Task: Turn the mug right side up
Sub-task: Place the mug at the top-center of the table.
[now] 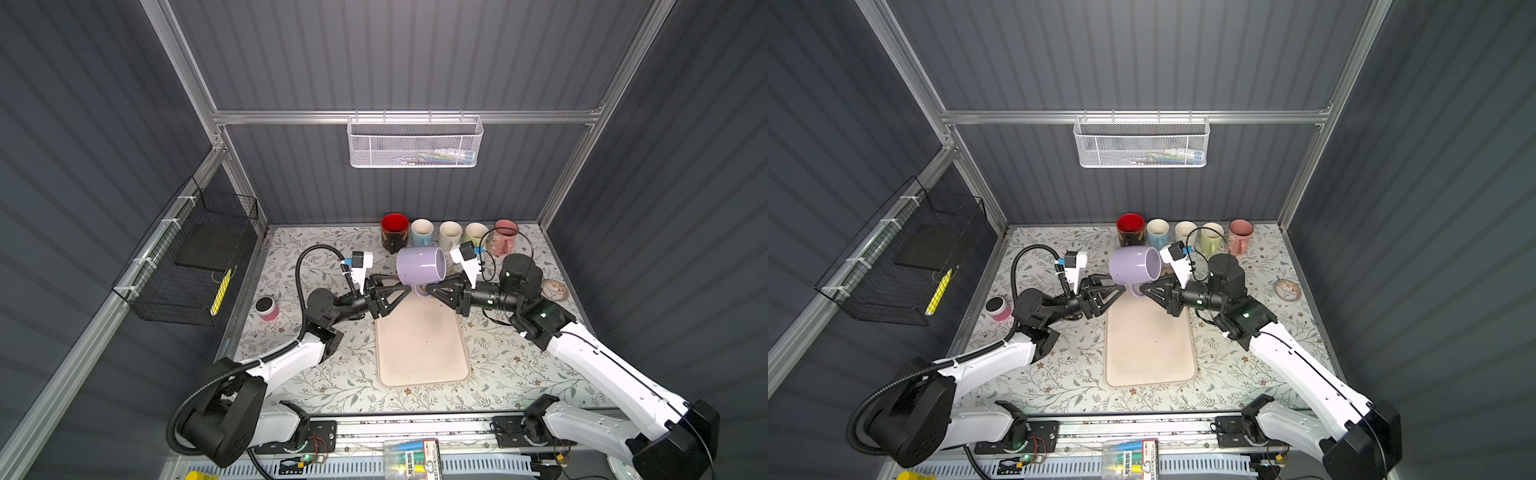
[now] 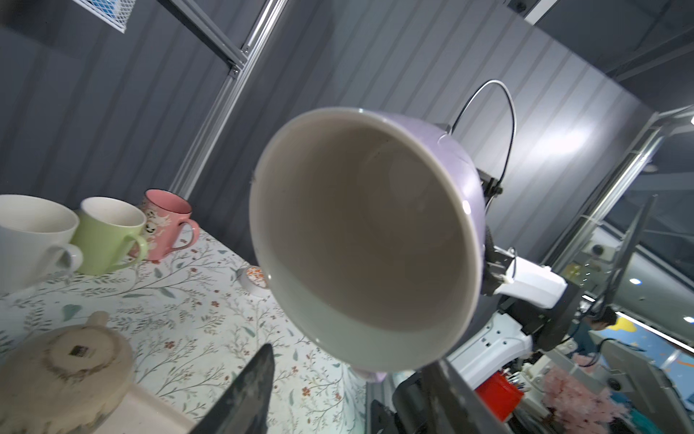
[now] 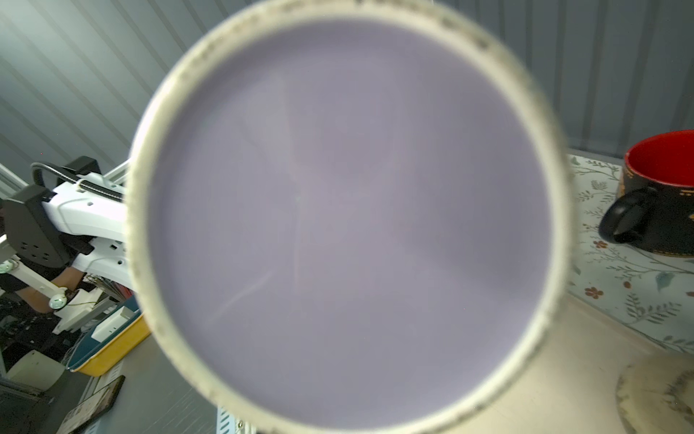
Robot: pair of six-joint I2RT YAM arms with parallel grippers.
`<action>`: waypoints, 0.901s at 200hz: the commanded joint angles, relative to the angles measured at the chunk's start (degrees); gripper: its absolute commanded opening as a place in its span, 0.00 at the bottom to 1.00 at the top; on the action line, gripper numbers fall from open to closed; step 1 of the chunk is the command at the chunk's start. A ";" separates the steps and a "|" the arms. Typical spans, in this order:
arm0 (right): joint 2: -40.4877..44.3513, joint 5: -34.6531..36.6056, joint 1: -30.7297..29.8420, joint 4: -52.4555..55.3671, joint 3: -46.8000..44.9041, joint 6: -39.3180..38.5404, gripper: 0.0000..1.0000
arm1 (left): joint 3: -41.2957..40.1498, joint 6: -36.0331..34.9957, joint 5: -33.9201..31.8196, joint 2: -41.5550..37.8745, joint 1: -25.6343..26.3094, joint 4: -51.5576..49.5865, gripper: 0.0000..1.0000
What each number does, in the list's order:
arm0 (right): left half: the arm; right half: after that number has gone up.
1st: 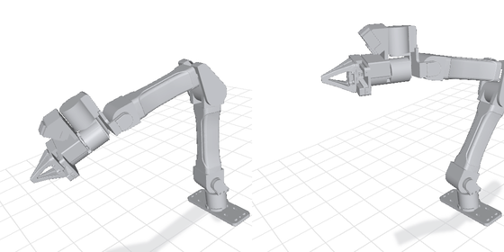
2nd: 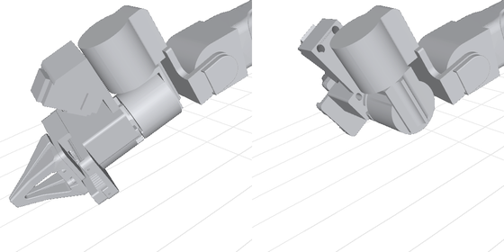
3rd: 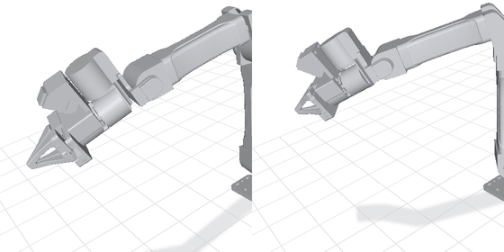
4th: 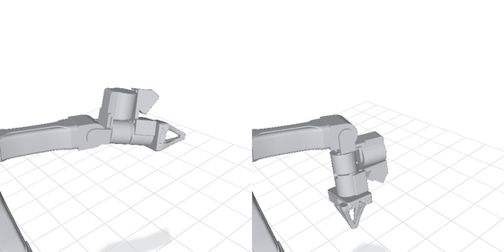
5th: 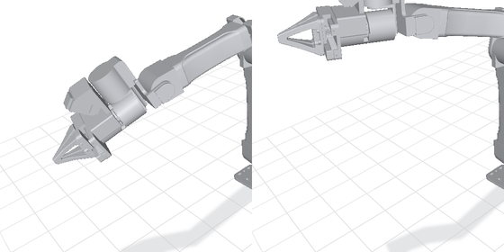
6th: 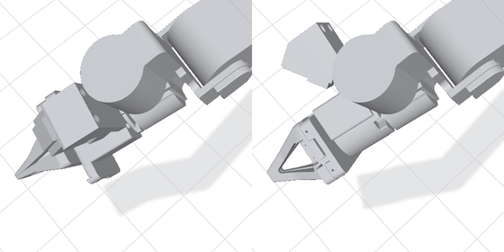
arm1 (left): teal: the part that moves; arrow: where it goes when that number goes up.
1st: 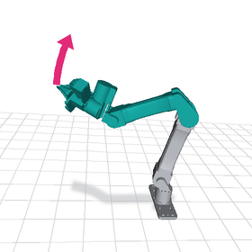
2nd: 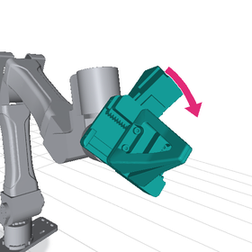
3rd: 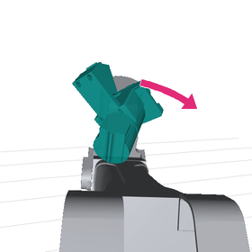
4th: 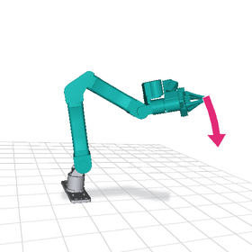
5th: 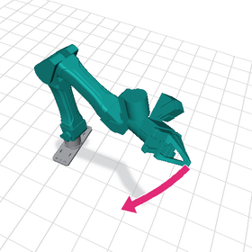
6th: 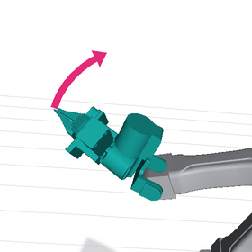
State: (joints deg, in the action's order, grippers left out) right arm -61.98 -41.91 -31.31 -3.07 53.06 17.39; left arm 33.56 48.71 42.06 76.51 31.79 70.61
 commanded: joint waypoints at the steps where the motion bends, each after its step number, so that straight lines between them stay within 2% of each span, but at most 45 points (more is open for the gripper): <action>1: 0.19 -3.31 0.20 -8.49 2.83 2.05 0.00 | 2.51 5.25 2.48 2.85 -0.08 11.14 0.55; 20: -0.29 -4.28 0.25 -10.03 3.06 3.25 0.00 | 3.52 6.90 3.02 4.75 0.07 13.89 0.50; 93: -1.71 -5.37 0.21 -11.56 3.46 4.41 0.00 | 5.89 5.75 4.34 5.49 1.71 11.40 0.51; 180: -1.74 -5.99 0.28 -11.35 2.88 4.16 0.00 | 8.13 3.47 4.29 5.87 3.45 8.08 0.37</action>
State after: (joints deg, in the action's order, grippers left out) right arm -64.23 -46.46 -31.03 -10.31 54.13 21.91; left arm 39.29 54.24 45.63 82.63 34.85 78.54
